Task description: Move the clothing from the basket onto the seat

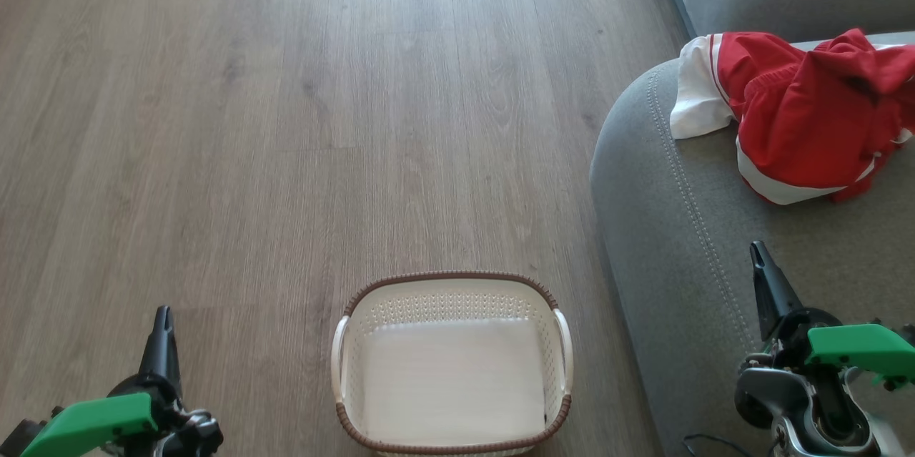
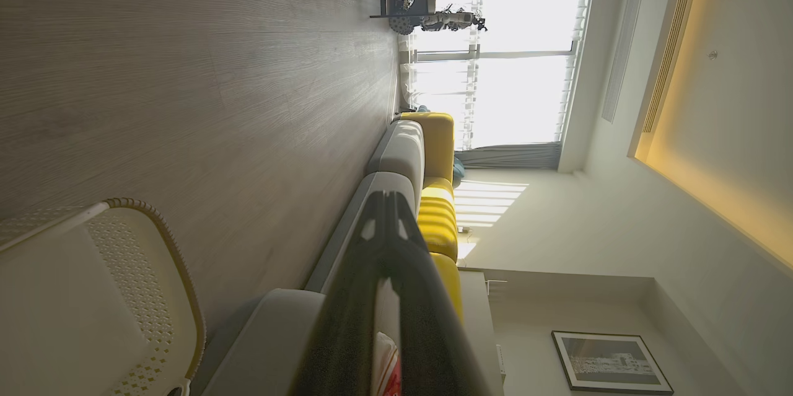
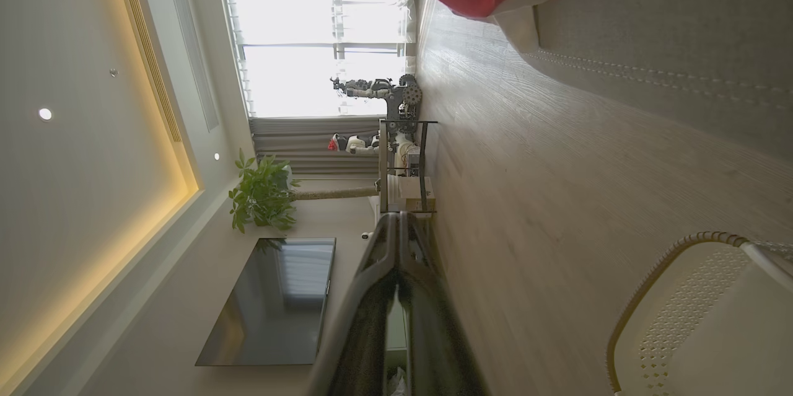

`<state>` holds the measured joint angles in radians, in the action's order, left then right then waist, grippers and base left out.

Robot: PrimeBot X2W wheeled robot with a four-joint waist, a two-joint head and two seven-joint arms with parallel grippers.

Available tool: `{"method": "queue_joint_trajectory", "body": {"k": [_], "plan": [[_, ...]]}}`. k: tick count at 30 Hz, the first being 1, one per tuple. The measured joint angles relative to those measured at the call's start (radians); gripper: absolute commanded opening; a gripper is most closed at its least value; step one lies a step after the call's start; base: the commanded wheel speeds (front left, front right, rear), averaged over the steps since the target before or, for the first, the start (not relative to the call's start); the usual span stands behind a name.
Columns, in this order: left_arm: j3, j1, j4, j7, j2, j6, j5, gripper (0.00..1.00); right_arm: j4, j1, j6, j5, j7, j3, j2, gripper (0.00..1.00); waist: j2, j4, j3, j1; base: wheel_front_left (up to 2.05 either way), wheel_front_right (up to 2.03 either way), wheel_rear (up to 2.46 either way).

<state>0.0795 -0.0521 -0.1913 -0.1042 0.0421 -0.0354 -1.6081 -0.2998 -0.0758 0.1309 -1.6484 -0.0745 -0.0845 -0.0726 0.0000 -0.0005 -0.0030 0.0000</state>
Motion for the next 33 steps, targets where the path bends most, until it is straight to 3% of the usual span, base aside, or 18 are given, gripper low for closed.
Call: {"method": "queue_joint_trajectory", "body": {"k": [33], "plan": [[0.0, 0.0, 0.0, 0.0, 0.0, 0.0, 0.0, 0.0, 0.004, 0.0, 0.0, -0.028, 0.022, 0.032, -0.027, 0.0, 0.0, 0.0, 0.0, 0.0, 0.0, 0.0, 0.0]]}}
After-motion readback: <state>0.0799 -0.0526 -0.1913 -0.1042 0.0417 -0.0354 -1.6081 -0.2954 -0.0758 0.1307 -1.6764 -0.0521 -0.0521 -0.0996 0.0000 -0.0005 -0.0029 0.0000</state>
